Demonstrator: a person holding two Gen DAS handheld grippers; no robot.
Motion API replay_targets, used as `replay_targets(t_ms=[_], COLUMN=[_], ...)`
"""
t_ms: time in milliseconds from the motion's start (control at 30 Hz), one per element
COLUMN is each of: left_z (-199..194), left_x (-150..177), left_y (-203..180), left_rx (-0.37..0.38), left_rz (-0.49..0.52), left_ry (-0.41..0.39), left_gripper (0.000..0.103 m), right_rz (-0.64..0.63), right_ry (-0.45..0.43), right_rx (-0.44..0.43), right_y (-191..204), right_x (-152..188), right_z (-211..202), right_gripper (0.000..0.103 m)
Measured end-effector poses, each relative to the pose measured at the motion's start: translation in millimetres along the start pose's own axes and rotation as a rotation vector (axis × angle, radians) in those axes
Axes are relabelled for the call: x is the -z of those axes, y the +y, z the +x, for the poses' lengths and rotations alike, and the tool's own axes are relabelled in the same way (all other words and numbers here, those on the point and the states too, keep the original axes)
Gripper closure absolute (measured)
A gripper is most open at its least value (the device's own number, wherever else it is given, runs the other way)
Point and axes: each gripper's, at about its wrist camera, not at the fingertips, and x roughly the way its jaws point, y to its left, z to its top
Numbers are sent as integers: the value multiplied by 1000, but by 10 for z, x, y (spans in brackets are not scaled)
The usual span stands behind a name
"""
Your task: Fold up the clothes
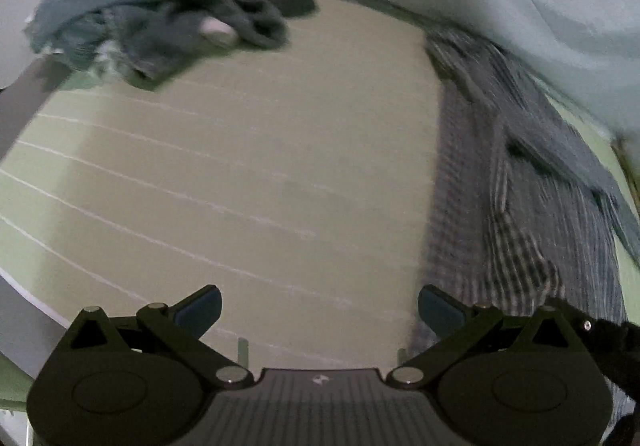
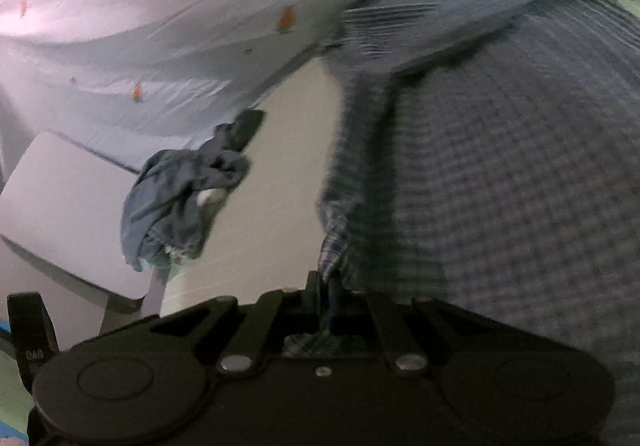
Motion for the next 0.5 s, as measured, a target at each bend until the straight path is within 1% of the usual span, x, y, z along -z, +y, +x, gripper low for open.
replay_targets(t_ms=[100,167,233,267,300,333,367,433,500], left_z=[72,114,156,177,198,219,221,221,221], left_x=[176,264,351,395,439,482,503,539,575], left_y=[-230,-286,-338,-364,-390,-415,-421,-429,-436], left_rx=[1,-4,-8,-10,-13,-15,2,41,79], left_rz=[41,46,50,52,54,56,49,34,19], left_ry=[33,55,77,88,98,109,115,124,133], left_gripper=[0,0,0,0,0,0,2,8,24], right_rz=[51,70,66,62,59,55,52,52,71], right_ry=[34,74,109,126,139,151,162,187,207], right_rx=[63,76,77,77,71,62,53,35,21], right_y=[-311,-444,-491,-506,-510,-507,-505,-512,-540], right_x=[-27,-6,29,47,66,83,101,133,162], right_z=[-78,-69,-43,-28,-16,-4,7,27,27], right_gripper=[98,95,89,83,74,71,69,65,64])
